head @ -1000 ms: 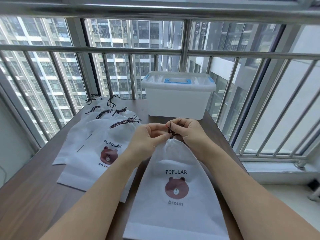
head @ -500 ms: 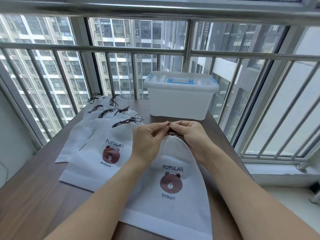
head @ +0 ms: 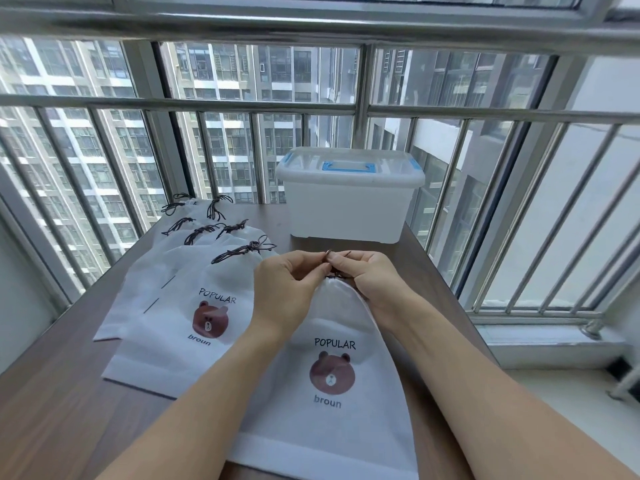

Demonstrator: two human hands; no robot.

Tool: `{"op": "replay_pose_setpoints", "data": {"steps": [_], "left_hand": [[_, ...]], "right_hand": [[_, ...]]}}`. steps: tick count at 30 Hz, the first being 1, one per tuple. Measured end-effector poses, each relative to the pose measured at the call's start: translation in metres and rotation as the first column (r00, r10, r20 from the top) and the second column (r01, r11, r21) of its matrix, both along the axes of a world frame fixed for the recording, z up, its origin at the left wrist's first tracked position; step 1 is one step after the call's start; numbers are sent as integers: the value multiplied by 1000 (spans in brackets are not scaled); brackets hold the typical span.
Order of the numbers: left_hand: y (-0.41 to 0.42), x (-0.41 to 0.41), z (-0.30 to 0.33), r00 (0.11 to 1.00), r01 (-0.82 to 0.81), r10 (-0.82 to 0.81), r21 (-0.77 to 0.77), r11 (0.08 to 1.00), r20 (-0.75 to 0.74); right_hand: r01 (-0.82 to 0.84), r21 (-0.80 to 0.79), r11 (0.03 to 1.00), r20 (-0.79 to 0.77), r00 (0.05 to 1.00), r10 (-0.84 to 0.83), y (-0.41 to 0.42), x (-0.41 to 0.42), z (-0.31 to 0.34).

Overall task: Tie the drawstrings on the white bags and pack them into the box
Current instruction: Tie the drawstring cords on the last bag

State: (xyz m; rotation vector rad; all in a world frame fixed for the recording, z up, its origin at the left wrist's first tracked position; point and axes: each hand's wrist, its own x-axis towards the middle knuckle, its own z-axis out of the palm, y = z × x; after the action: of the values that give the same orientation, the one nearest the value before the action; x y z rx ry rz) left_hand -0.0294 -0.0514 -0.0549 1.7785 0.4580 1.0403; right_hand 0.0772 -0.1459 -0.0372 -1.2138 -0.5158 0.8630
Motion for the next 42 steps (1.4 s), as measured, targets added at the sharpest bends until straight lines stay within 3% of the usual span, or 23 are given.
{"op": "replay_pose_setpoints", "data": {"steps": [8, 15, 21, 29, 32, 36, 42], "left_hand": [[5, 8, -5, 998, -52, 49, -60, 997, -44], [17, 7, -5, 995, -24, 14, -104, 994, -95], [18, 4, 3, 1000, 4, -10, -308, 951, -18], [13, 6, 9, 993, -24, 71, -428, 904, 93], [14, 4, 8, 997, 2, 30, -400, 917, 72], [16, 3, 6, 999, 45, -42, -293, 955, 16], [13, 0, 12, 997, 72, -79, -271, 960, -14]], "right_hand": [[48, 38, 998, 89, 995, -51, 0, 3, -1], [105, -43, 994, 365, 927, -82, -7, 20, 3], [189, -65, 980, 560, 820, -121, -9, 27, 5], [207, -36, 978, 592, 792, -146, -11, 27, 9], [94, -123, 988, 599, 801, -2, -15, 26, 7], [-32, -224, 974, 659, 732, 176, -16, 24, 2], [-102, -84, 991, 414, 901, 128, -12, 23, 1]]}}
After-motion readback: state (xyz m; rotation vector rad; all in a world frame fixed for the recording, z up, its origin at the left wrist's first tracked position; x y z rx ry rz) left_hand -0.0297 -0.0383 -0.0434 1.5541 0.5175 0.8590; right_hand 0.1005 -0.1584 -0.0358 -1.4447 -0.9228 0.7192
